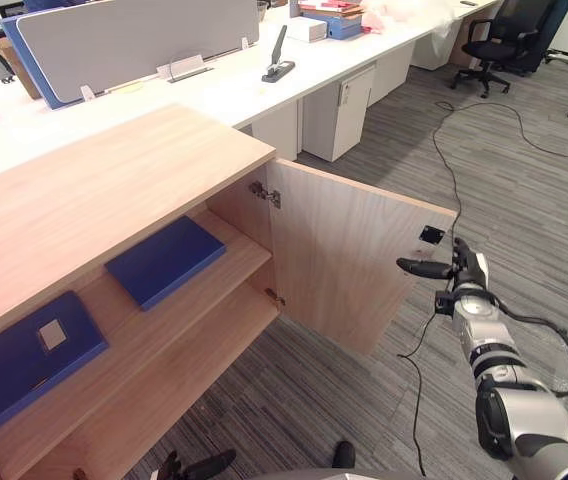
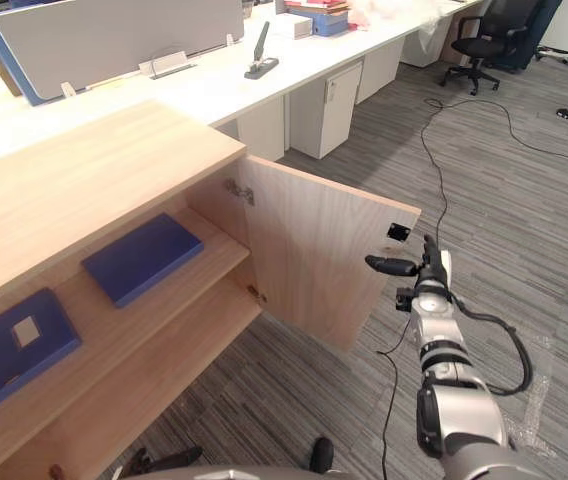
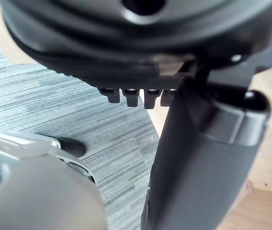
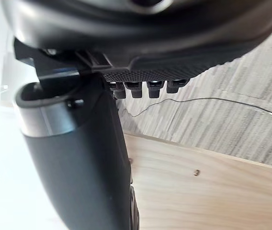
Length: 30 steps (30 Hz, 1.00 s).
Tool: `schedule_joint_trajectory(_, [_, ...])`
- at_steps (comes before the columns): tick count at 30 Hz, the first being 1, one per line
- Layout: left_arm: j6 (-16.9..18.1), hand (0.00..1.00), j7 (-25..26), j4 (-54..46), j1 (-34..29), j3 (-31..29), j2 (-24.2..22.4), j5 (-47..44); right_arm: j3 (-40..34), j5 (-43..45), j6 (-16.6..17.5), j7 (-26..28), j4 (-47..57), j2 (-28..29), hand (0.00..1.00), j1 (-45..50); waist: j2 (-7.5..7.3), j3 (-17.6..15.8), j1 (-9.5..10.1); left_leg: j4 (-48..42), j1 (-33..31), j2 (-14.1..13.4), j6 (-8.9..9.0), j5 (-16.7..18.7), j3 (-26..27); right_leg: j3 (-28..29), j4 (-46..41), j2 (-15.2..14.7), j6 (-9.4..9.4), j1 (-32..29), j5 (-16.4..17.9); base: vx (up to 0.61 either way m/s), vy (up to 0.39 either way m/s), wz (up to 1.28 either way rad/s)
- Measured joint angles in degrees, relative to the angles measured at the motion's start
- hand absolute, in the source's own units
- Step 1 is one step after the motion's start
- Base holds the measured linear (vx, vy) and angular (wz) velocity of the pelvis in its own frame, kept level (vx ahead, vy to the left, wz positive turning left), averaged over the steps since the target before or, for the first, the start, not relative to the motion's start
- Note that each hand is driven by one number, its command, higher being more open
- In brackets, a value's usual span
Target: Walk over to the cabinet, pick up the folder, carry it to the office cabinet, place the folder inside the office cabinet, then close the office cabinet door
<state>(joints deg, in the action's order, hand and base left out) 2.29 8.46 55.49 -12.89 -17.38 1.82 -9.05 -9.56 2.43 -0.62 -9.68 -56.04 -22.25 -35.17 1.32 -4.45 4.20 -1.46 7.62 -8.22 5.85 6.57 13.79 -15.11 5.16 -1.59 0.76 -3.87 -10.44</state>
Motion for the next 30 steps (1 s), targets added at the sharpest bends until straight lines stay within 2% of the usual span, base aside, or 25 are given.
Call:
schedule_joint_trajectory(4, [-0.37,1.00,-0.20,0.88,-1.13,-0.10,-0.20,-0.52,0.99,-0.02,0.01,0.46,0.01,-1.34,1.00,-2.94,0.71,-0.24,0.08,0.08,-0.13,-0.32,0.12,-0.34,-0.29,-0.01,-0.03,0.19,0.21,-0.21,-0.08,-0.02,0.023,-0.01])
schedule_joint_trajectory(7, [-0.35,1.00,-0.38,0.97,-0.97,-1.77,-1.00,-0.54,4.50,-0.06,0.01,0.99,0.06,-2.22,1.00,-4.34,1.24,-0.27,0.14,0.15,-0.13,-0.63,-0.14,-0.58,-0.65,-0.13,-0.18,0.57,0.64,-0.25,-0.08,0.02,0.016,0.00])
schedule_joint_trajectory(11, [-0.30,1.00,-0.38,0.96,0.01,-2.28,-1.10,-0.54,9.89,3.53,0.78,3.18,0.19,-3.64,1.00,-4.76,1.32,-0.32,-0.29,0.26,-0.14,-0.60,-0.26,-0.69,-1.85,-0.18,-0.25,0.67,0.69,-0.27,-0.04,0.03,0.045,0.00])
schedule_joint_trajectory(15, [-0.22,1.00,-0.25,0.98,0.48,-4.36,-0.80,-0.49,19.44,7.25,1.45,7.32,1.37,-7.59,1.00,-4.44,1.21,-0.39,-1.66,0.27,-0.07,-0.55,-0.25,-0.69,-1.99,-0.12,-0.25,0.66,0.68,-0.22,-0.04,-0.02,0.036,-0.02])
schedule_joint_trajectory(17, [0.17,1.00,-0.20,1.48,0.74,-4.46,0.08,-0.47,25.64,9.18,1.52,9.30,4.60,-10.98,1.00,-2.99,1.14,-0.44,-1.75,0.27,0.02,-0.76,-0.18,-0.69,-1.98,0.04,-0.18,0.94,0.70,-0.22,0.00,-0.05,0.012,-0.04])
schedule_joint_trajectory(20, [0.24,1.00,0.12,2.68,1.25,-6.75,0.98,-0.41,30.61,13.07,2.28,12.76,9.68,-13.68,1.00,-0.41,0.75,-0.68,-1.95,0.25,0.18,-1.50,0.42,-0.61,-1.88,0.27,-0.04,1.74,0.77,-0.21,0.36,-0.07,-0.010,-0.07])
schedule_joint_trajectory(23, [0.26,1.00,0.29,4.51,1.64,-8.05,1.68,-0.32,34.34,16.04,3.72,14.69,13.34,-14.39,1.00,1.32,0.38,-0.87,-2.50,0.05,0.24,-2.34,0.87,-0.62,-1.83,0.54,-0.03,2.67,1.12,-0.22,0.59,-0.05,-0.034,-0.08])
schedule_joint_trajectory(27, [0.18,1.00,0.70,6.19,2.47,-9.67,1.75,0.39,40.90,17.99,4.11,16.76,21.21,-16.47,1.00,3.58,0.17,-0.77,-3.09,-0.81,-0.16,-3.68,1.19,-0.66,-1.62,1.06,-0.03,4.15,1.76,-0.62,0.97,-0.02,-0.049,-0.13])
schedule_joint_trajectory(30, [0.26,1.00,0.87,7.59,3.97,-12.99,1.79,0.84,45.93,17.99,4.13,18.50,28.98,-18.45,1.00,5.05,-0.34,-0.41,-3.12,-1.32,-0.89,-4.46,1.30,-0.81,-0.99,1.53,-0.13,5.19,2.14,-1.46,0.73,0.00,-0.055,-0.14])
